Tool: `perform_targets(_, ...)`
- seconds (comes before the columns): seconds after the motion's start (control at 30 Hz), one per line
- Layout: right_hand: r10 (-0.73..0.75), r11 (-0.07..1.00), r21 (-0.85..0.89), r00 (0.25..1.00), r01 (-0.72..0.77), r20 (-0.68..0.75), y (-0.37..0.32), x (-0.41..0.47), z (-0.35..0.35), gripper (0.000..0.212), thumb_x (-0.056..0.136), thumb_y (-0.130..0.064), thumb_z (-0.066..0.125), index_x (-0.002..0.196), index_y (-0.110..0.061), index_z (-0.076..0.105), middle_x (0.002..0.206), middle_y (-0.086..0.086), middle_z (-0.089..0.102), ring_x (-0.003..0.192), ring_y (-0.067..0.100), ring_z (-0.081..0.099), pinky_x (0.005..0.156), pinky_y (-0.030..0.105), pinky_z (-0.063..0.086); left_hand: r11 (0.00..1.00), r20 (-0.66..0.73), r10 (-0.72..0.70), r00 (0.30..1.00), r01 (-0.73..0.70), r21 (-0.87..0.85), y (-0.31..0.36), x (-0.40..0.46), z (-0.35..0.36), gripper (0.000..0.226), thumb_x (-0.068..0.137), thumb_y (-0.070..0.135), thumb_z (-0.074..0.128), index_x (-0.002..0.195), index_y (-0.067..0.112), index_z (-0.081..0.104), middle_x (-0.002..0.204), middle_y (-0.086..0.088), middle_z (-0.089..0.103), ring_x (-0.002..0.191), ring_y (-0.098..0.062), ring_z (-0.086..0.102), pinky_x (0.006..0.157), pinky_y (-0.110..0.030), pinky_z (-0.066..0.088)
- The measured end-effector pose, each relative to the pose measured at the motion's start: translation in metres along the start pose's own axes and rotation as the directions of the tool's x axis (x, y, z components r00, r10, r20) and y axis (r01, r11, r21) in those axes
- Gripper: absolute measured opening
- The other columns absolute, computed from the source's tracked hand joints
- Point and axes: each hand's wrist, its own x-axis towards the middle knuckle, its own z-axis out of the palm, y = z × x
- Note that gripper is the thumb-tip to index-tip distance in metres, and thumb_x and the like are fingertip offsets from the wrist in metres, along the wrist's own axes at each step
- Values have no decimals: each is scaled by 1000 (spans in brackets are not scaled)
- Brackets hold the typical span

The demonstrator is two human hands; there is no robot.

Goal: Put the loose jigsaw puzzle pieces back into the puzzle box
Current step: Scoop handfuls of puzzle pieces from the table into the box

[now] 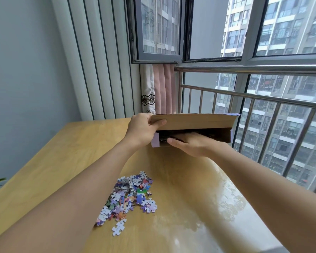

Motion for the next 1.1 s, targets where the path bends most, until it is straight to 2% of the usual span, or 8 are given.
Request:
perform_targets(0.27,89,990,-93,984,-104,-154,12,-1,-5,65,93,-75,36,141,-35,53,128,-3,65,111,20,60,94,33,49,1000,-15,13,1000,-13,-1,-2,-1,-6,20,92,30,71,110,22,77,96,11,74,93,-7,68,86,-21,51)
perform_targets(0.4,134,988,-75,990,-137,-46,19,-12,-9,76,84,-86,34,137,-36,55,124,-7,64,105,16,59,93,31,50,1000,-11,4,1000,-4,-3,-1,-1,-7,21,93,29,71,112,21,76,99,10,75,96,-8,68,91,-23,52)
perform_targets(0.53,-32,995,96,999,31,16,2,-16,-4,61,93,-67,52,145,-36,48,141,-12,56,122,10,53,98,24,41,1000,-19,2,1000,-2,6,-1,-2,-4,23,92,31,71,113,23,76,102,9,75,98,-9,68,92,-25,52)
perform_targets(0.7,-215,977,-50,962,209,-169,-17,-16,0,56,93,-55,61,139,-24,59,137,-9,62,122,10,57,104,28,46,1000,-24,1,1000,0,17,1,1,-2,23,92,33,71,112,23,77,101,9,76,96,-10,69,92,-28,54)
perform_targets(0.87,-202,968,-166,977,189,-69,-10,-21,0,73,90,-75,41,140,-25,57,135,-7,64,116,15,60,98,34,50,1000,-12,-6,1000,6,5,0,1,-3,22,92,32,71,111,23,77,101,9,76,97,-9,69,94,-29,54)
perform_targets(0.97,-116,957,-265,993,114,9,8,-31,-6,73,95,-74,31,152,-28,40,151,-3,49,132,18,50,107,34,42,1000,-21,-3,1000,3,8,0,0,-4,21,92,31,71,111,23,76,100,8,75,97,-10,68,93,-28,53)
perform_targets(1.03,-64,939,-339,998,57,-9,21,-37,-10,79,93,-75,24,158,-30,26,164,-5,28,148,19,30,120,38,28,1000,-21,-6,1000,7,3,-1,-1,-5,21,92,30,71,112,22,76,101,8,75,97,-11,68,92,-27,53)
perform_targets(1.1,-79,946,-322,991,40,-112,29,-40,-12,79,93,-74,26,158,-28,30,164,-4,29,149,19,28,121,38,26,1000,-21,-9,1000,9,-3,0,-1,-5,22,92,30,71,112,22,76,101,9,74,98,-11,67,92,-26,52)
